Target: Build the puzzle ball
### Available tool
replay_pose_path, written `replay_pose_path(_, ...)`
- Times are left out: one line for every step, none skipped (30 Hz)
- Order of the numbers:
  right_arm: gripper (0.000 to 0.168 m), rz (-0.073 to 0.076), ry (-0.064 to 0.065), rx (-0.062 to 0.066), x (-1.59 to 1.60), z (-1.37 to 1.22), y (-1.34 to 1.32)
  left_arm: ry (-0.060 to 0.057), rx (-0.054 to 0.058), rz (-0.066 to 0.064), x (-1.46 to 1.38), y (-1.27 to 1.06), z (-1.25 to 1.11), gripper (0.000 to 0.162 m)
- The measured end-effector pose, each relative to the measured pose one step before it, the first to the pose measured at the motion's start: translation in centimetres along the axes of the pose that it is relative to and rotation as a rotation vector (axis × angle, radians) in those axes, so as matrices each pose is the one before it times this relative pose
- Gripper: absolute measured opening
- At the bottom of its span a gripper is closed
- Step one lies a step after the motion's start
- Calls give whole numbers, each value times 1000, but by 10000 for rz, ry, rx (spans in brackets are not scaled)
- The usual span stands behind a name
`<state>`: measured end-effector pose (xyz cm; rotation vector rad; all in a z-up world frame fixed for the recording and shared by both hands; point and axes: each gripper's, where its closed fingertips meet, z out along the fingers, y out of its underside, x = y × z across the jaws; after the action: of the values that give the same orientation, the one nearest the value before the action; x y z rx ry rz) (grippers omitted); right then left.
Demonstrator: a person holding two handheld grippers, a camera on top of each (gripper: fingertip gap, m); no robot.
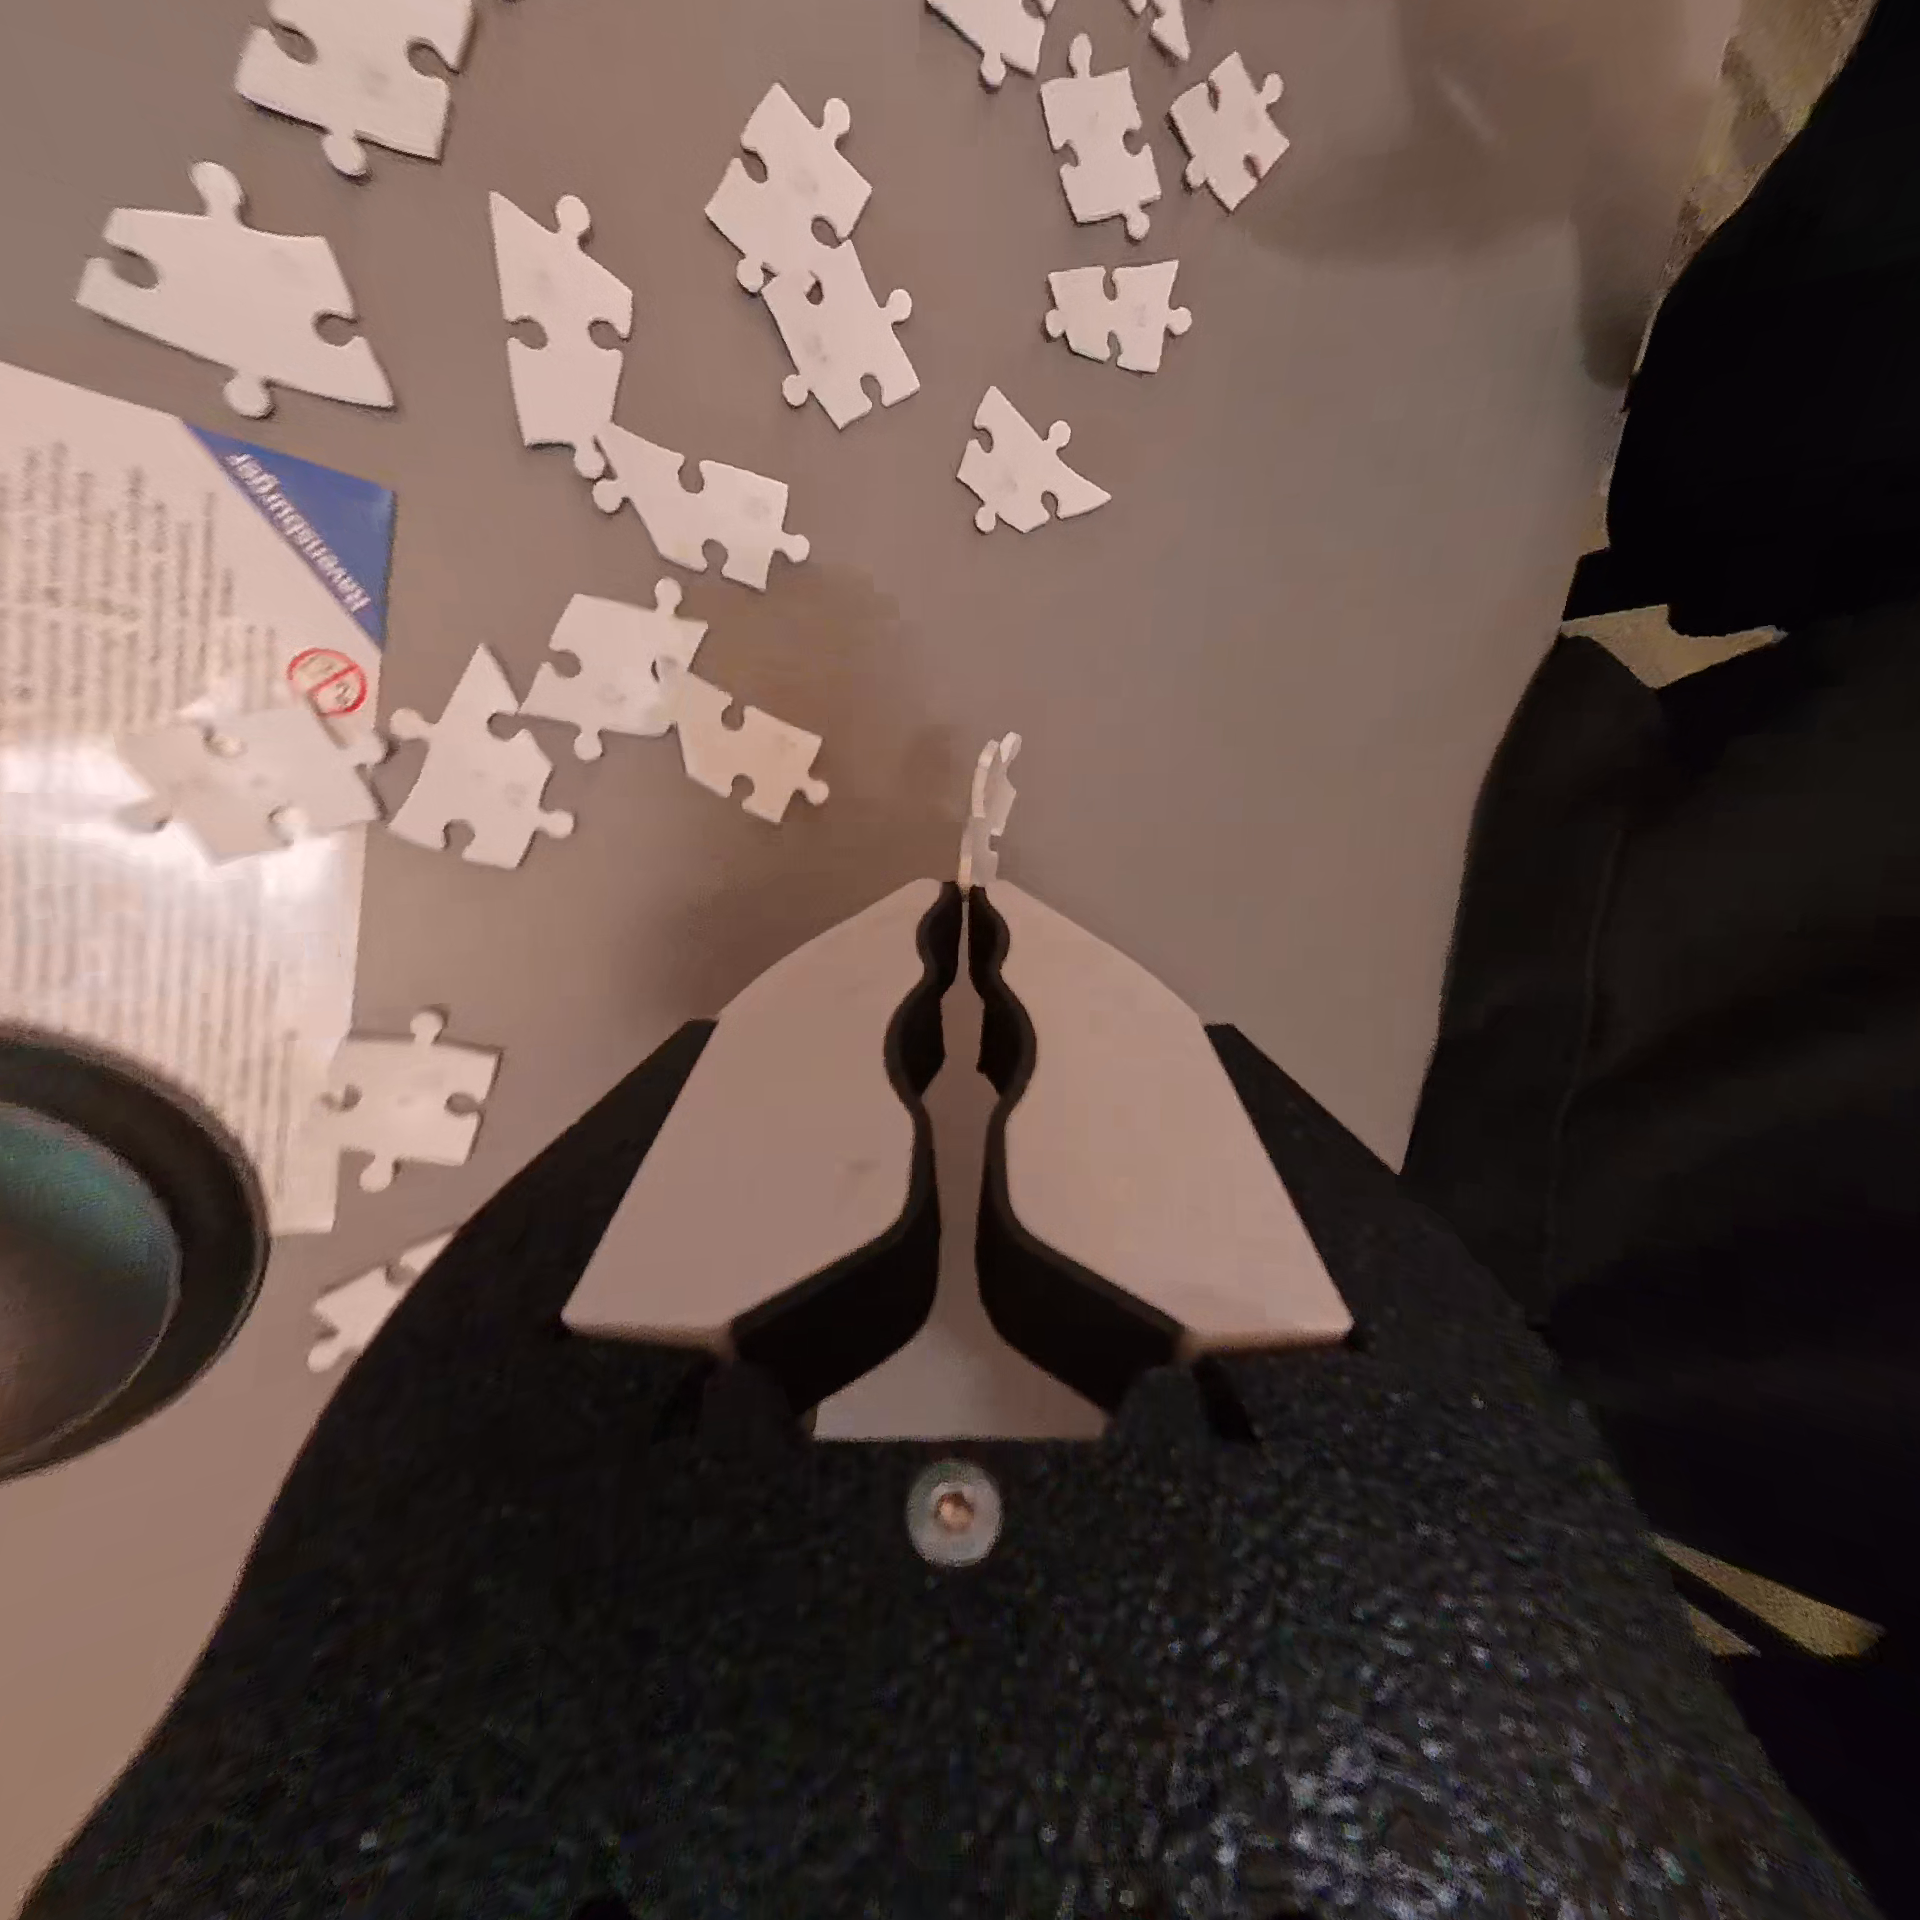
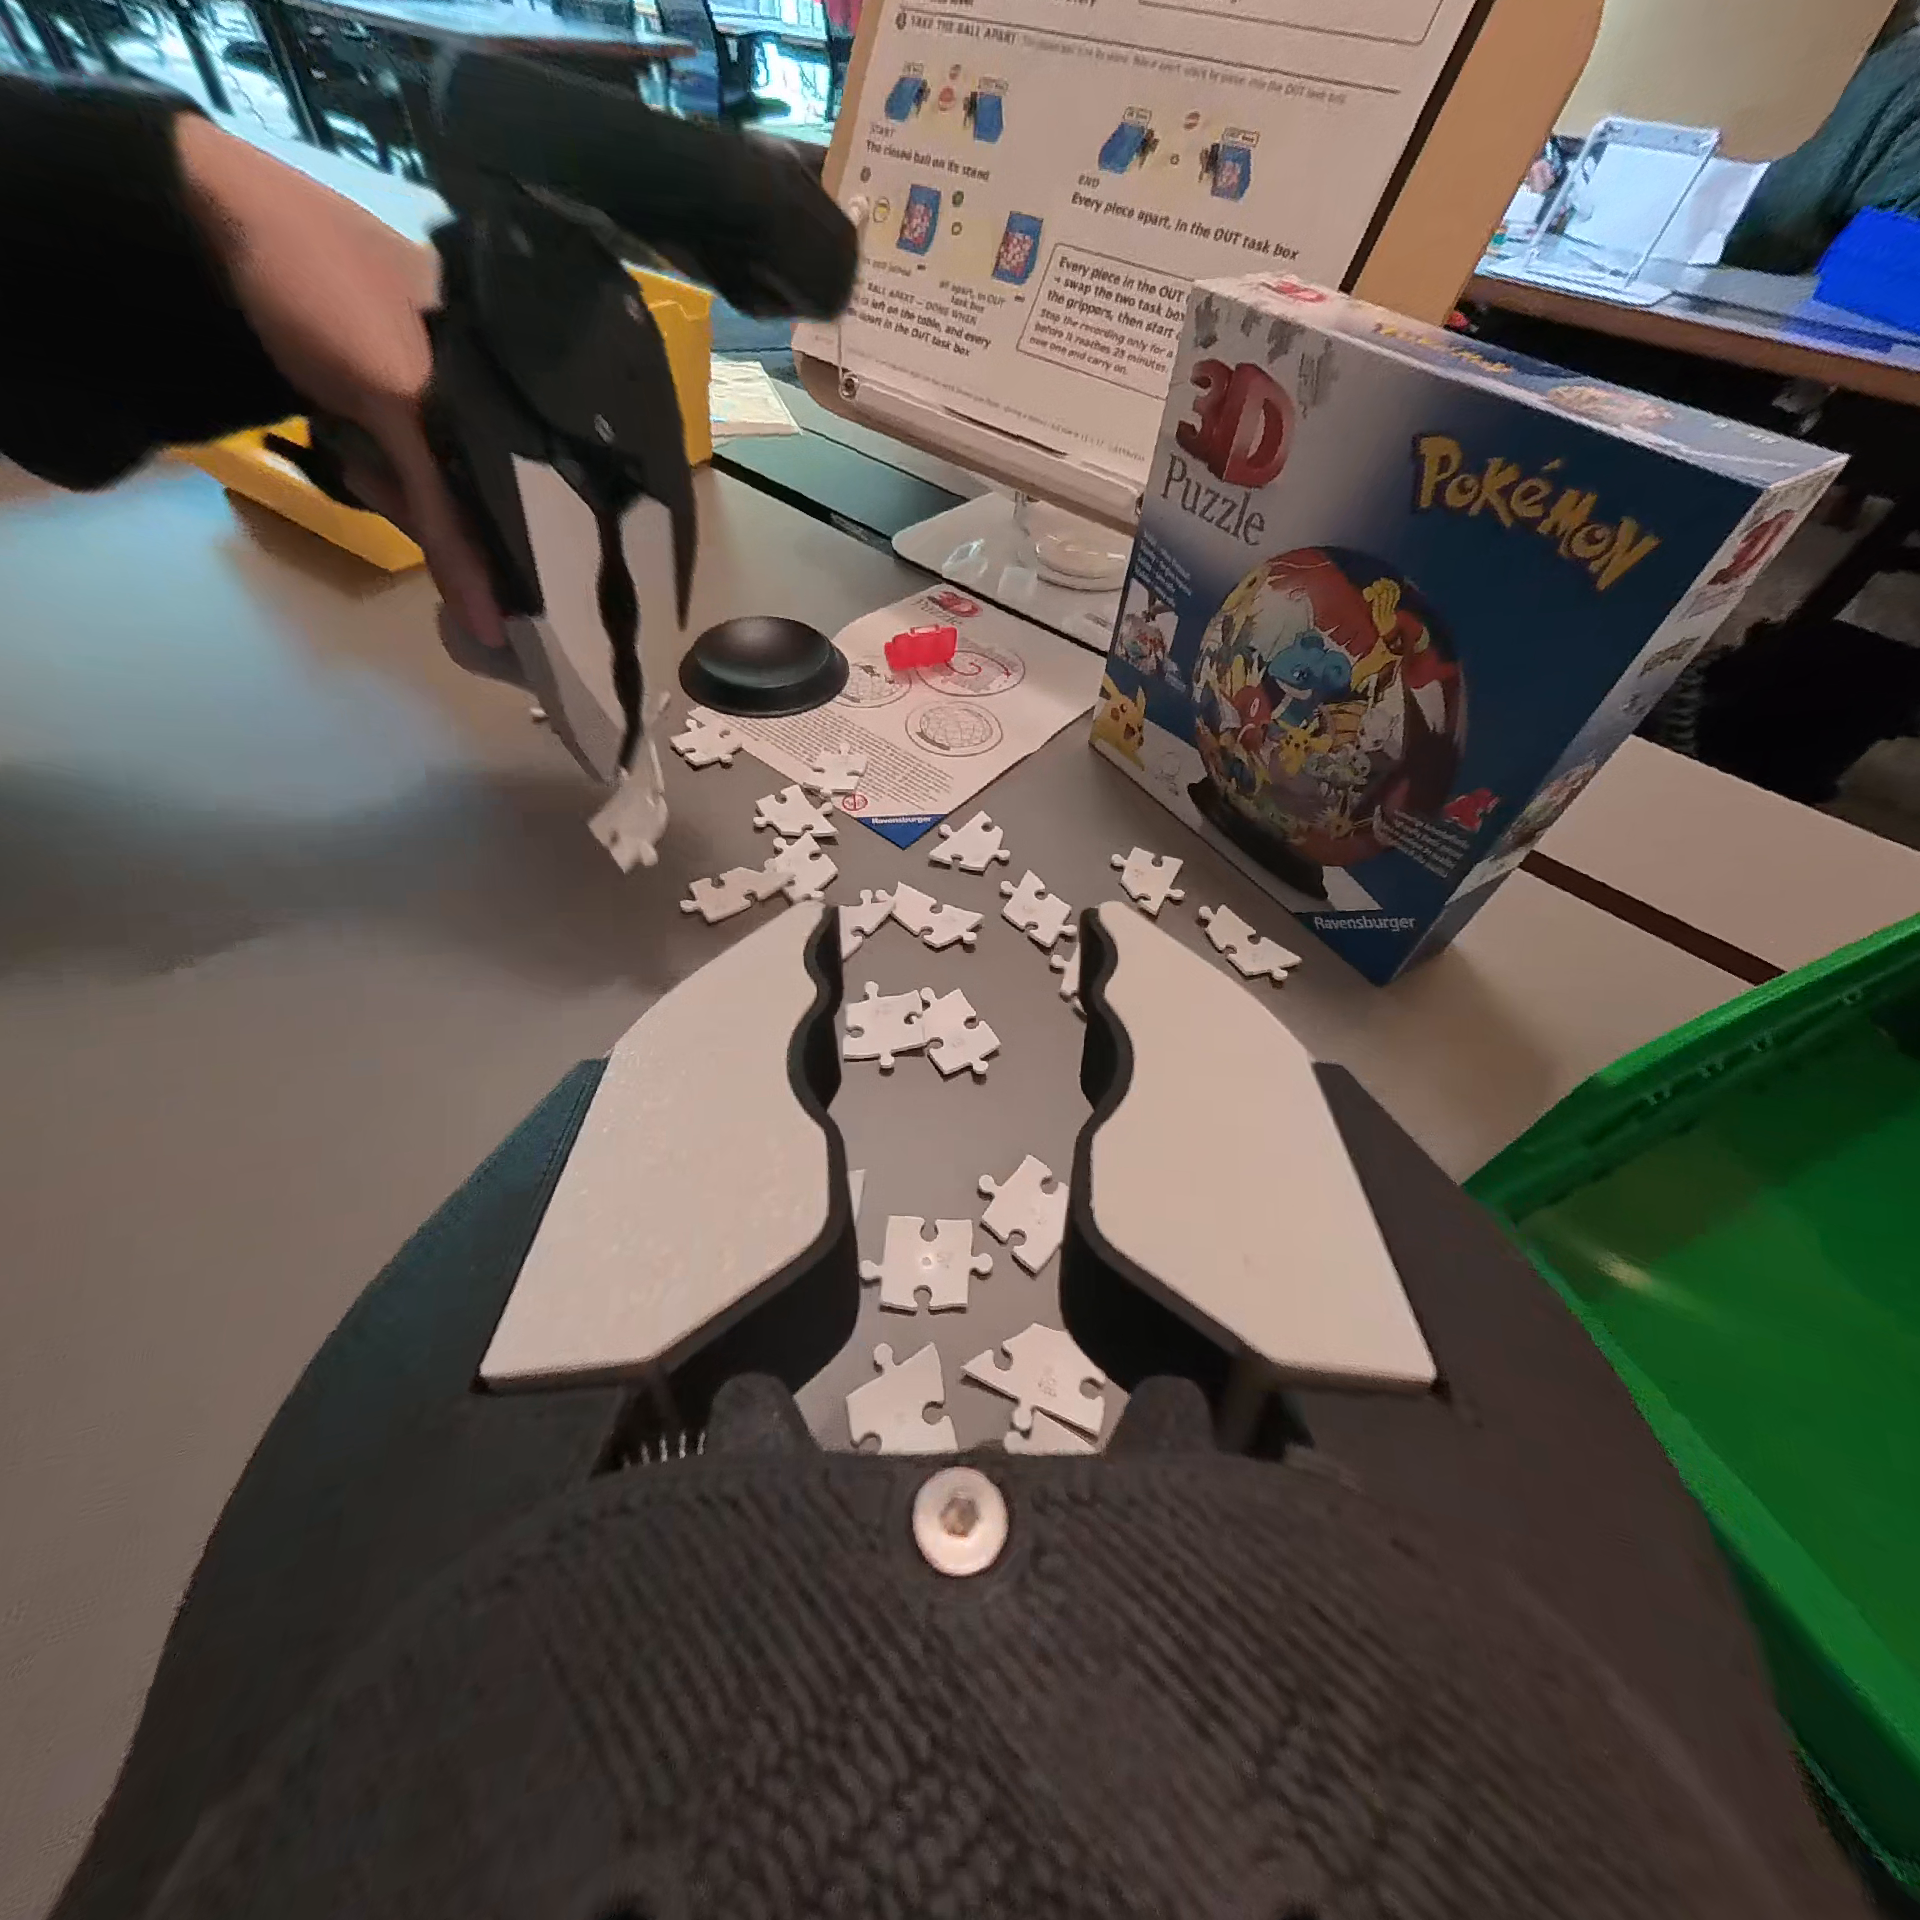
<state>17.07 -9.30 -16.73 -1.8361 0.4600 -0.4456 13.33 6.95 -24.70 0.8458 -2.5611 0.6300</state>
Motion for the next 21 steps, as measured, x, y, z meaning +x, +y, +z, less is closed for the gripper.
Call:
replay_pose_path(44,115,-51,38,-13,0,-20,190,-319,-120,78,-358,721,1)
replay_pose_path(44,66,-30,17,-3,-24,4,112,-256,-97,-73,-430,665,1)
replay_pose_path(44,19,3,-1,53,-55,53,29,-141,-118,-245,-565,550,1)
replay_pose_path(44,11,31,-24,98,-55,88,114,-114,-192,-184,-549,473,1)
replay_pose_path(44,21,14,-46,85,-57,124,229,-154,-255,-81,-396,397,1)
replay_pose_path(44,29,-11,-47,50,-42,131,219,-159,-254,-110,-295,297,1)
replay_pose_path(44,22,-18,-25,43,-42,97,121,-106,-212,-215,-269,208,1)
replay_pose_path(44,33,-9,-16,60,-38,86,36,-52,-185,-269,-241,123,1)
replay_pose_path(44,58,-12,-16,42,-28,72,8,-16,-174,-213,-196,65,1)
replay_pose_path(44,67,-31,-12,19,-17,75,-14,13,-136,-114,-124,45,1)
replay_pose_path(44,52,-43,-5,-15,21,74,-58,-16,-54,-60,13,46,1)
replay_pose_path(44,34,-37,-4,-8,45,65,-102,-83,14,-88,196,92,1)
replay_pose_path(44,22,-24,-10,18,78,71,-130,-97,3,-172,246,138,1)
replay_pose_path(44,30,-28,-21,-14,109,93,-104,-45,-68,-211,181,138,1)
replay_pose_path(44,30,-54,-29,-44,117,98,-27,21,-108,-153,120,114,1)
replay_pose_path(44,18,-60,-32,-70,124,109,-3,72,-96,-145,42,106,1)
replay_pose_path(44,14,-33,-33,-47,114,113,-37,105,-98,-219,2,84,1)
replay_pose_path(44,15,-18,-32,-36,104,94,-38,108,-115,-250,-11,83,1)
replay_pose_path(44,13,-30,-27,-67,91,71,-13,82,-99,-217,16,110,1)
replay_pose_path(44,-1,-43,-24,-109,65,46,-18,59,-60,-212,38,97,1)
replay_pose_path(44,-21,-28,-22,-93,51,27,-18,50,-21,-169,44,100,1)
